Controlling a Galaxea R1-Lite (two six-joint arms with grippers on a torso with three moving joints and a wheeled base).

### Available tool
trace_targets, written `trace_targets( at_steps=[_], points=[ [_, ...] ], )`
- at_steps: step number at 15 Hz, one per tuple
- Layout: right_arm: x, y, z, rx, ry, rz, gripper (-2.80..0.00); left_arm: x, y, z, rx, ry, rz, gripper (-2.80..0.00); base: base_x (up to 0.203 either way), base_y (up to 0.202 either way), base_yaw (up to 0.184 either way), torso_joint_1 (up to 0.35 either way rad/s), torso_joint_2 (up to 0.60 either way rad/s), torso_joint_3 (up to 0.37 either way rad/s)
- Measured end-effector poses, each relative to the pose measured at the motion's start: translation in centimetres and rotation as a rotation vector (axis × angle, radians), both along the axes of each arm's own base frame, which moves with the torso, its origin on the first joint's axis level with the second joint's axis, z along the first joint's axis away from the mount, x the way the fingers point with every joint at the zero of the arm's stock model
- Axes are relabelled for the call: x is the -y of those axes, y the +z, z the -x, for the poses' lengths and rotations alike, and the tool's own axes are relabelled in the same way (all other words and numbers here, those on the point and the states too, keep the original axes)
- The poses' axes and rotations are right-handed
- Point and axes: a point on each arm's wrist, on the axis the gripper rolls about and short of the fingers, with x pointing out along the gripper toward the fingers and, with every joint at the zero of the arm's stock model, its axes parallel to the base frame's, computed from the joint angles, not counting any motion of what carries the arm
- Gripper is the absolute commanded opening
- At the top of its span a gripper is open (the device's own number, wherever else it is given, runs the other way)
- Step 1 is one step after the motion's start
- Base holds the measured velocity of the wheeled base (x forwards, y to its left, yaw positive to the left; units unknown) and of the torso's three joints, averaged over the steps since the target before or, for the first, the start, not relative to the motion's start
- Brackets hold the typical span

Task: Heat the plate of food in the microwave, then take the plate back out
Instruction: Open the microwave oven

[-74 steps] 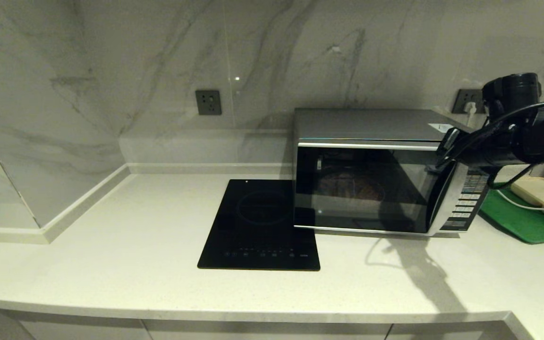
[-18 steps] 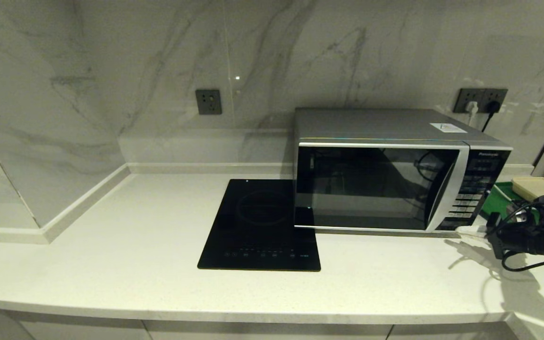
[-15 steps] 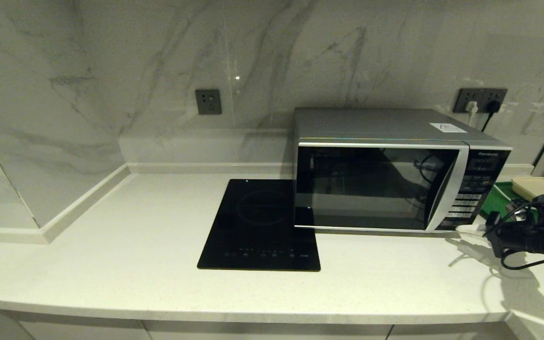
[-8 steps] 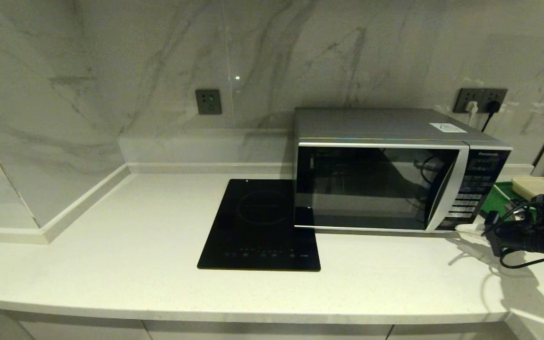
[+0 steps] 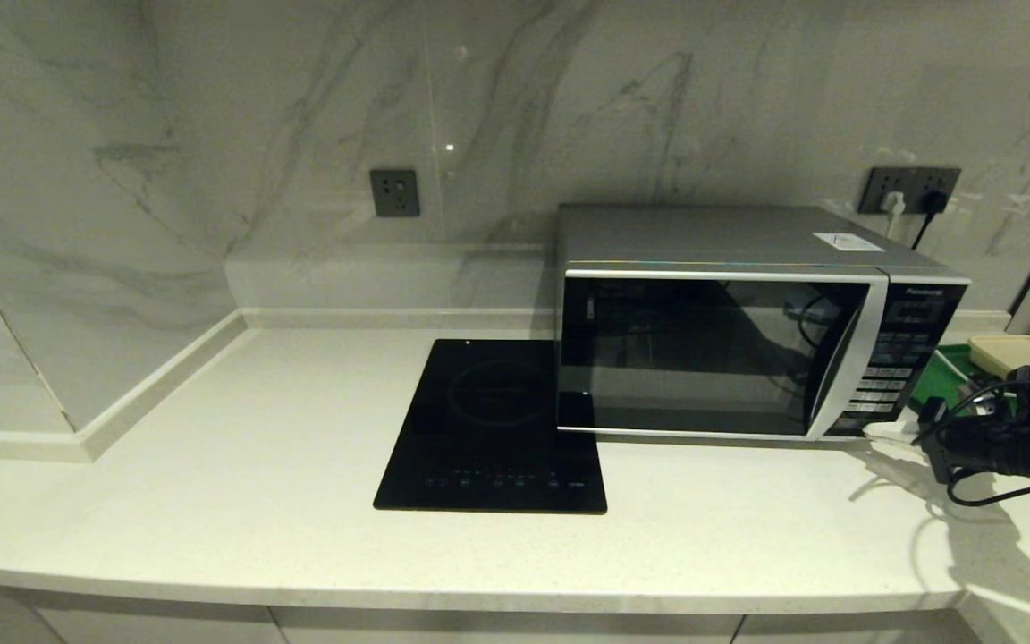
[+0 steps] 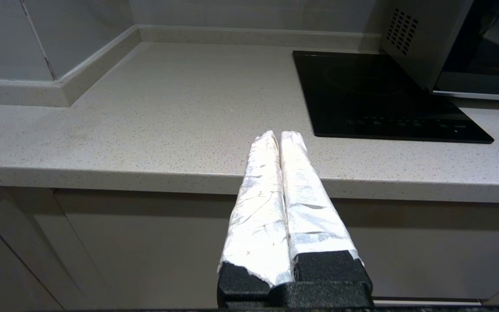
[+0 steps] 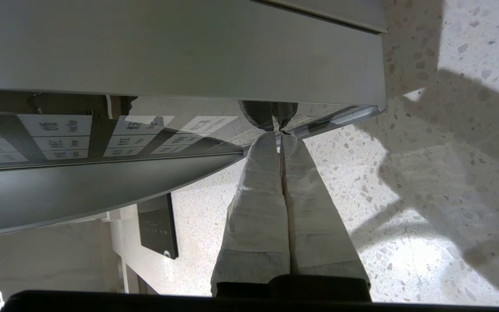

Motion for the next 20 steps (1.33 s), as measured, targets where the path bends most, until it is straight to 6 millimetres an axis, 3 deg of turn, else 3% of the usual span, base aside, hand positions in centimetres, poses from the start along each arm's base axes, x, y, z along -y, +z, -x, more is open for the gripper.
trace_targets(
  at_steps=[9, 13, 17, 20],
  points=[
    [0.1, -0.2, -0.3, 0.003, 0.002, 0.001, -2.80, 0.0, 0.0, 0.0, 0.000, 0.000, 0.000, -2.80, 0.000, 0.000, 0.000, 0.000, 0.00, 0.000],
    [-0.3, -0.2, 0.5, -0.014, 0.003, -0.005, -2.80, 0.0, 0.0, 0.0, 0.000, 0.000, 0.000, -2.80, 0.000, 0.000, 0.000, 0.000, 0.00, 0.000],
    [-1.4, 0.3, 3.7, -0.036, 0.031, 0.029, -2.80, 0.0, 0.0, 0.0, 0.001, 0.000, 0.000, -2.80, 0.000, 0.000, 0.000, 0.000, 0.00, 0.000],
    [-2.3, 3.3, 7.0, -0.025, 0.035, 0.111, -2.80, 0.0, 0.0, 0.0, 0.000, 0.000, 0.000, -2.80, 0.000, 0.000, 0.000, 0.000, 0.00, 0.000]
  ],
)
